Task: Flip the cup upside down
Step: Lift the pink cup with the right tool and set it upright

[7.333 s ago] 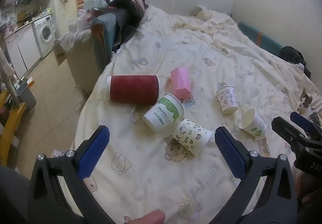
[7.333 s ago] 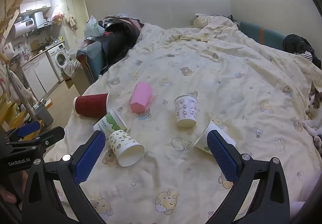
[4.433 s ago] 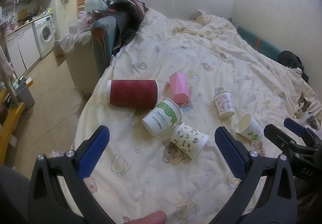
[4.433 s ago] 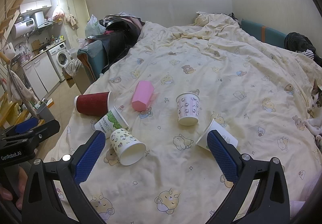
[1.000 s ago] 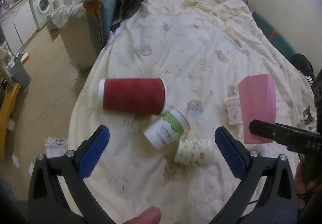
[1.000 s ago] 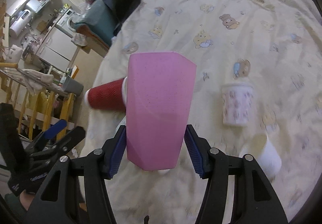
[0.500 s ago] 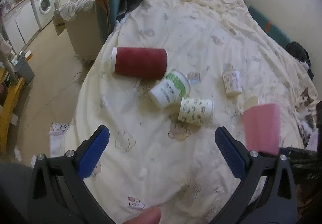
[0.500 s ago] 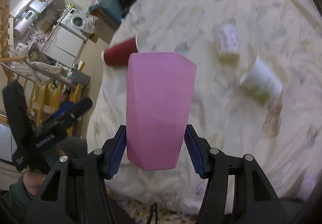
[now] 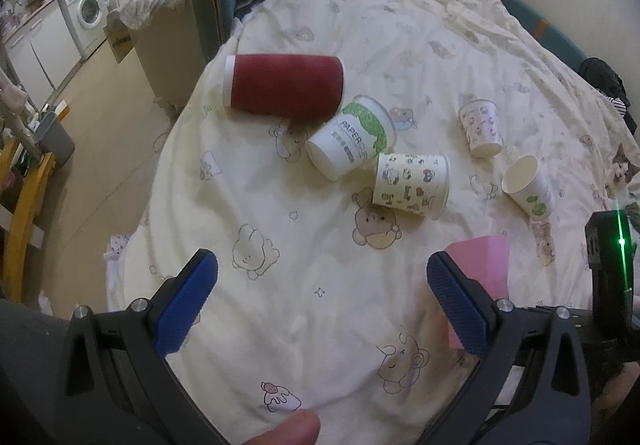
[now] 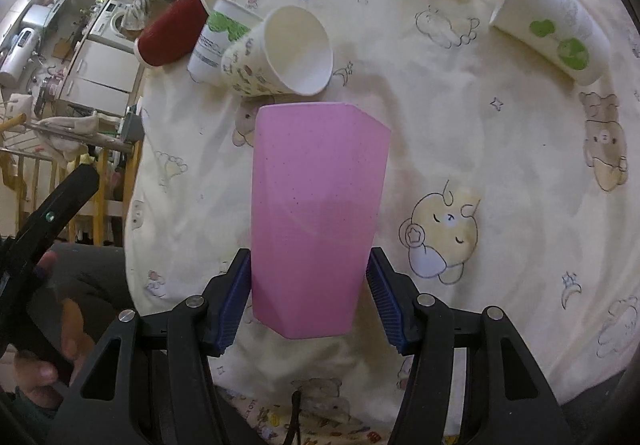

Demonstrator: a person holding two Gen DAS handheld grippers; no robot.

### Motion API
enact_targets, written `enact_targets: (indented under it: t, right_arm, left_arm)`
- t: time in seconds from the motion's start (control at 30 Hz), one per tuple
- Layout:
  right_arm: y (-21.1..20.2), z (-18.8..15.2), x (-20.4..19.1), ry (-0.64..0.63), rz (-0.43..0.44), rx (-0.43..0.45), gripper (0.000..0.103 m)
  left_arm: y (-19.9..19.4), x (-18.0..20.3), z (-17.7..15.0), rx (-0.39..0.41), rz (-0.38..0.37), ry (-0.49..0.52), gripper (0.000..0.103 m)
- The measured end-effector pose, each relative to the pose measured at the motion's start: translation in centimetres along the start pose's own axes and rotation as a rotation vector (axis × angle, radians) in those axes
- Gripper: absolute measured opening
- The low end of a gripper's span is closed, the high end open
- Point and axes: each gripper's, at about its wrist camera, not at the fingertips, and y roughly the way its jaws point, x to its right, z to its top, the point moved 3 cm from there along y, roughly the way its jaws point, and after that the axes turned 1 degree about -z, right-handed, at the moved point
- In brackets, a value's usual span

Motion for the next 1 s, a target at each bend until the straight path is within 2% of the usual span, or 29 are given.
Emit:
enact_targets:
  t: [0.2,0.33,0.43,0.57,0.63,1.0]
  right_arm:
    - [0.7,0.4,0.6,0.025,0.02,0.004,0.062]
    - [0.7,0.4,0.1,0.002,0.008,0.008,0.063]
    - [0.5,0.3,-0.2,-0.013,0.004,0.013,0.071]
    - [0.1,0.4,-0.3,-0.033,-0.015,0.031,0.086]
    - [-0.1,0.5,-0.3,-0.038,-0.027,0.039,0.089]
    - [-2.5,0.3,-0.5,-0.042,-0.037,0.096,0.09]
  left_arm:
    - [1.0,-0.1,0.1,-0.036,-0.008,-0.031,0.103]
    - [0.9,0.0,0.3,-0.032,-0.016,-0.04,0.103]
    - [0.8,0.1,0.2,-0.028,-0.016,-0.027,0.103]
    - [0.7,0.4,0.3,-0.026,-0.023,-0.023,0.103]
    - [0.6,0.4,0.3,-0.022,-0.026,-0.022,0.103]
    - [-0.1,0.3,0.4,-0.003,-0.032,-0.032,0.103]
